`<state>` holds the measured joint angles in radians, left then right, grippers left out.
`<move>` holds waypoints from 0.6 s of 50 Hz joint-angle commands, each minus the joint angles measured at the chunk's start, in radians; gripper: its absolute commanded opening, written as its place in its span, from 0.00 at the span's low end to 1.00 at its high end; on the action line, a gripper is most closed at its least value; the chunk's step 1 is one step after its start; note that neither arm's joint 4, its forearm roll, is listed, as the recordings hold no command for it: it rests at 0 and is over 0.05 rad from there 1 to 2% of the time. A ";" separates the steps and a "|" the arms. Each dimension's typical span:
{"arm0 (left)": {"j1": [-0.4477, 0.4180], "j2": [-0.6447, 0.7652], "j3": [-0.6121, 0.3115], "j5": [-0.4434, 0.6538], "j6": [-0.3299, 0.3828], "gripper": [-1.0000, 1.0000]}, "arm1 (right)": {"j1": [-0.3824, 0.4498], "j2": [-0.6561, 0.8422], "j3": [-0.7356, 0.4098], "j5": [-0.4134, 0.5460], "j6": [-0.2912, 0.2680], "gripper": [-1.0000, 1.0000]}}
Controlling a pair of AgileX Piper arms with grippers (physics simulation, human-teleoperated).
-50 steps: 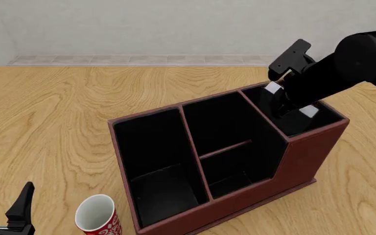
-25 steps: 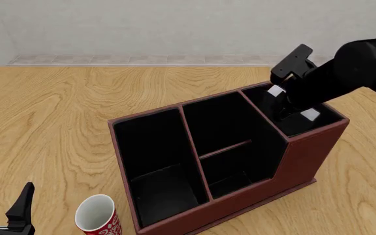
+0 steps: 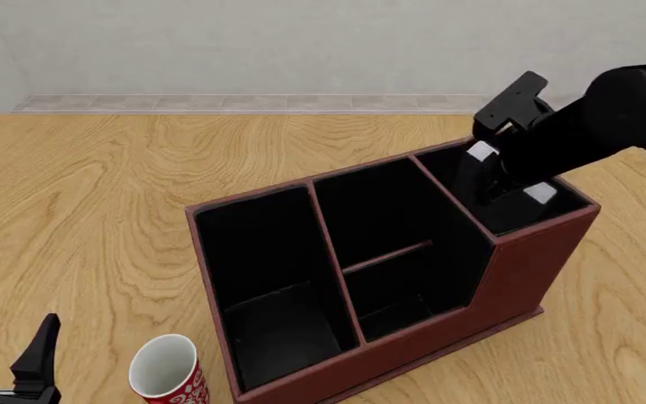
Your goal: Pick up the book and place it in the right compartment of the caddy.
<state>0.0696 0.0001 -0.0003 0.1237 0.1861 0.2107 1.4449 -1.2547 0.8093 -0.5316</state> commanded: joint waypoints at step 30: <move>-0.009 0.000 0.000 0.005 -0.005 1.00 | -0.008 -0.015 -0.025 0.017 0.018 1.00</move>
<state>0.0618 0.0001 -0.0001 0.1276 0.1815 0.2025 1.4307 -1.2775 0.8236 -0.5129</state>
